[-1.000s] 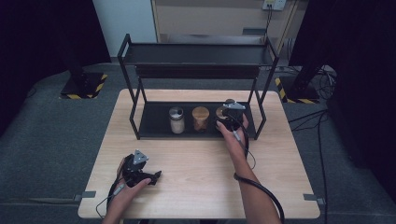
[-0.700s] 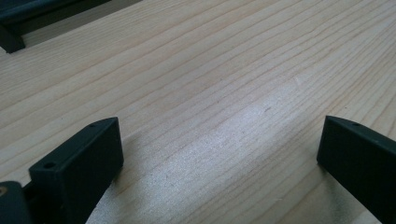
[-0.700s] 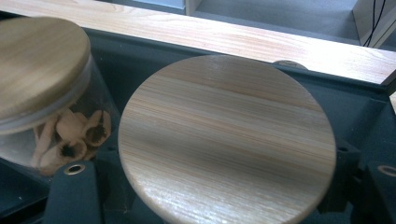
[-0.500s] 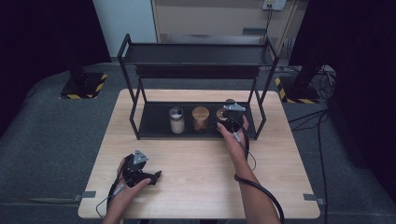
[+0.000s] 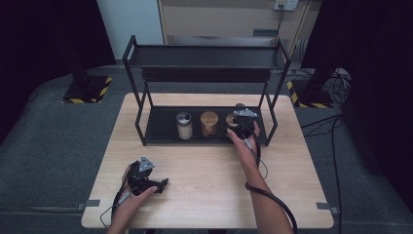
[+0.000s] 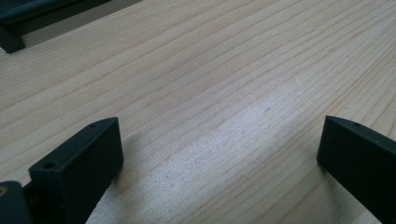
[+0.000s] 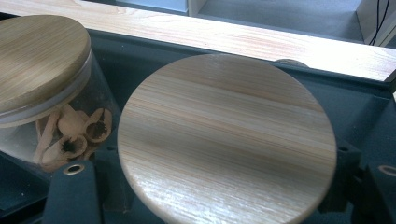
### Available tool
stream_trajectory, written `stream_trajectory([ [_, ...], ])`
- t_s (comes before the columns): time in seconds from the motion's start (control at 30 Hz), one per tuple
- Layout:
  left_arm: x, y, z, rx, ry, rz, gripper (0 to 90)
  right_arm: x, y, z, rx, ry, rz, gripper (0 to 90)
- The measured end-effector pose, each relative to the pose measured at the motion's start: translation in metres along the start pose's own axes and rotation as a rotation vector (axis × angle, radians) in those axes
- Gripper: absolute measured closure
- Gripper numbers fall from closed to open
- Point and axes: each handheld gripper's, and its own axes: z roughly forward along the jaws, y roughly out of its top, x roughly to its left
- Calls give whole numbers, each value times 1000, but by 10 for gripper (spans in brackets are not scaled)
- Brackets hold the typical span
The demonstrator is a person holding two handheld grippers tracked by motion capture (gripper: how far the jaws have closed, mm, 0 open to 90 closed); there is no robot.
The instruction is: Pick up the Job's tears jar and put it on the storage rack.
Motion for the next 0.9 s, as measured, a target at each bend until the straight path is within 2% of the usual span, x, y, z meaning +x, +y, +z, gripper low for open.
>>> stream_trajectory([
  [0.47,0,0,0,0,0,0,0,-2,-2,-2,-5,7,-3,256],
  [0.77,0,0,0,0,0,0,0,-5,-1,-9,-18,9,-4,119],
  [0.9,0,0,0,0,0,0,0,-6,-2,-12,-21,9,-4,89],
])
